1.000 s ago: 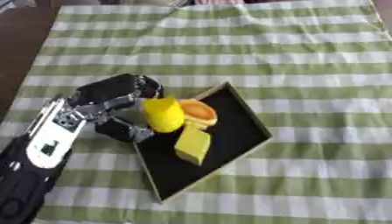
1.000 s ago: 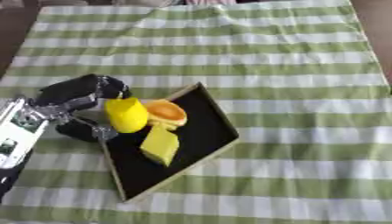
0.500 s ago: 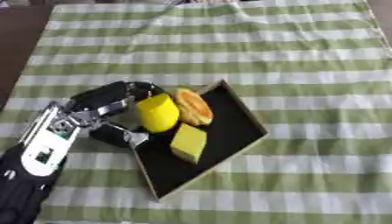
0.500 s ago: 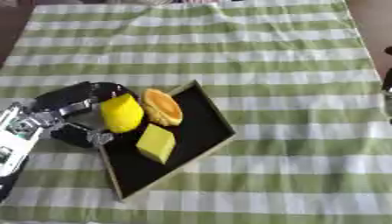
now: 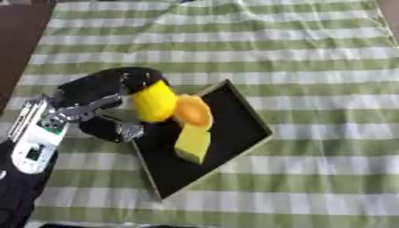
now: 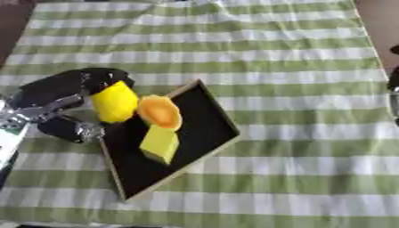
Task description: Pick up objects on the table and place them in the box.
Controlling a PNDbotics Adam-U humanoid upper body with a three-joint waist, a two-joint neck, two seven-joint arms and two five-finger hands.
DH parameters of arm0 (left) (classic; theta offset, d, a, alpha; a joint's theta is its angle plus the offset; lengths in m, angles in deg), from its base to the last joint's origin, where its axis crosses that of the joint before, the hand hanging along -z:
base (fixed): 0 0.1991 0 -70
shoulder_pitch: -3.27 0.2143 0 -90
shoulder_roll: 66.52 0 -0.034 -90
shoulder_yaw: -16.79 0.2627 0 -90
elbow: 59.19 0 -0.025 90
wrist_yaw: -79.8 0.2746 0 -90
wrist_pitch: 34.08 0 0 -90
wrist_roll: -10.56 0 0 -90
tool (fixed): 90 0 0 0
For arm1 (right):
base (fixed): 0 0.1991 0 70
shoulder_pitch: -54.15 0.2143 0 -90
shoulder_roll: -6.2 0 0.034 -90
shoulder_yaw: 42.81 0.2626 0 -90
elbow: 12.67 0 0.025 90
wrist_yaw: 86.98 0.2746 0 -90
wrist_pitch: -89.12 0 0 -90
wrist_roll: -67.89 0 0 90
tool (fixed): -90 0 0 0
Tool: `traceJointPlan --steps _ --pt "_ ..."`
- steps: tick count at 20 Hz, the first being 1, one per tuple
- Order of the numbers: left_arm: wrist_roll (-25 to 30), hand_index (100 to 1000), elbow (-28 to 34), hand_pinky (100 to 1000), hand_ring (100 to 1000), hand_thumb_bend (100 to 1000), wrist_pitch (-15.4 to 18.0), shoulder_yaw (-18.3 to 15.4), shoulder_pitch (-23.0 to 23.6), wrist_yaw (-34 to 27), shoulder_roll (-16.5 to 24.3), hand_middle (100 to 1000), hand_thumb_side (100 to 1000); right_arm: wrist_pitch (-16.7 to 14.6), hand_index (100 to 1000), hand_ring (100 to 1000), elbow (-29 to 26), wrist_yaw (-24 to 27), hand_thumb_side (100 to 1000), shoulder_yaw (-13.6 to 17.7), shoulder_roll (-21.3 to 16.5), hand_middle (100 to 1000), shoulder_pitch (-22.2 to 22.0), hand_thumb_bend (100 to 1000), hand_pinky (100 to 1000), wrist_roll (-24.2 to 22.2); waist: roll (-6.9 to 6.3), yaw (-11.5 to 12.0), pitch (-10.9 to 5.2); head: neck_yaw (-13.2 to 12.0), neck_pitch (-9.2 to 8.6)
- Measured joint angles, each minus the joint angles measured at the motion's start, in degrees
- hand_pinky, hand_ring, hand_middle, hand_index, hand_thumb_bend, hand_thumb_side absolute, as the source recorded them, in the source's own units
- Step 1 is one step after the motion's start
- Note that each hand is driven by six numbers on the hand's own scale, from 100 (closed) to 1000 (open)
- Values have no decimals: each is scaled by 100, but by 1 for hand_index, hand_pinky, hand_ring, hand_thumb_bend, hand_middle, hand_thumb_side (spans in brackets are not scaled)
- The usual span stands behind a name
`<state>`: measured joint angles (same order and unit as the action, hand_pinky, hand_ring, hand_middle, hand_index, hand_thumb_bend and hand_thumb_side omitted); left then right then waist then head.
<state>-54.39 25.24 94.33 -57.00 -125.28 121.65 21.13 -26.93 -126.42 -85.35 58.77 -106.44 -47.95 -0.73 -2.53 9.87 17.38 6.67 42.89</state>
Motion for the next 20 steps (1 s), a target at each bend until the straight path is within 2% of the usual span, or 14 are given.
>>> traceJointPlan --steps 2,4,5,6,7,9,12,14,17,20 --pt "-55 960 -4 937 971 240 55 57 -43 36 -1 864 601 12 740 877 0 0 470 0 0 672 -1 100 969 12 -14 1 -13 0 19" --pt "-83 957 -44 935 971 229 83 119 -69 61 -3 864 440 17 740 877 0 0 470 0 0 671 -3 100 969 17 -21 2 -20 1 40" --pt "-86 957 -74 934 970 228 86 153 -78 76 -5 863 331 21 740 877 0 0 470 0 0 670 -3 100 969 21 -21 2 -34 3 42" --pt "-82 959 -108 933 969 214 82 186 -79 85 -9 863 277 24 739 877 0 1 470 0 -1 670 -3 100 969 24 -24 2 -47 5 44" --pt "-66 961 -149 934 968 198 66 212 -79 86 -19 864 338 27 739 877 0 4 470 0 -2 670 -2 100 969 24 -29 2 -55 7 46" --pt "-26 962 -212 935 968 208 26 233 -78 68 -60 864 385 30 739 877 0 8 470 -2 -5 670 -1 100 969 21 -40 2 -59 14 60" --pt "33 962 -229 935 968 203 -33 231 -77 -12 -61 863 393 44 739 877 0 24 470 -2 -6 670 -1 100 969 7 -48 7 -70 49 92" --pt "62 955 -225 924 959 154 -62 223 -76 -79 -61 851 336 58 739 877 0 28 470 -2 -6 669 -4 100 969 -6 -50 7 -72 56 92" --pt "92 952 -156 922 957 142 -92 165 -65 -234 -58 847 312 68 739 877 0 28 470 -2 -6 669 -8 100 969 -13 -50 9 -73 56 92" --pt "96 946 -6 919 951 101 -96 93 -61 -430 -51 833 183 63 739 878 0 28 470 -2 -6 669 -24 100 969 -7 -50 20 -74 56 92"
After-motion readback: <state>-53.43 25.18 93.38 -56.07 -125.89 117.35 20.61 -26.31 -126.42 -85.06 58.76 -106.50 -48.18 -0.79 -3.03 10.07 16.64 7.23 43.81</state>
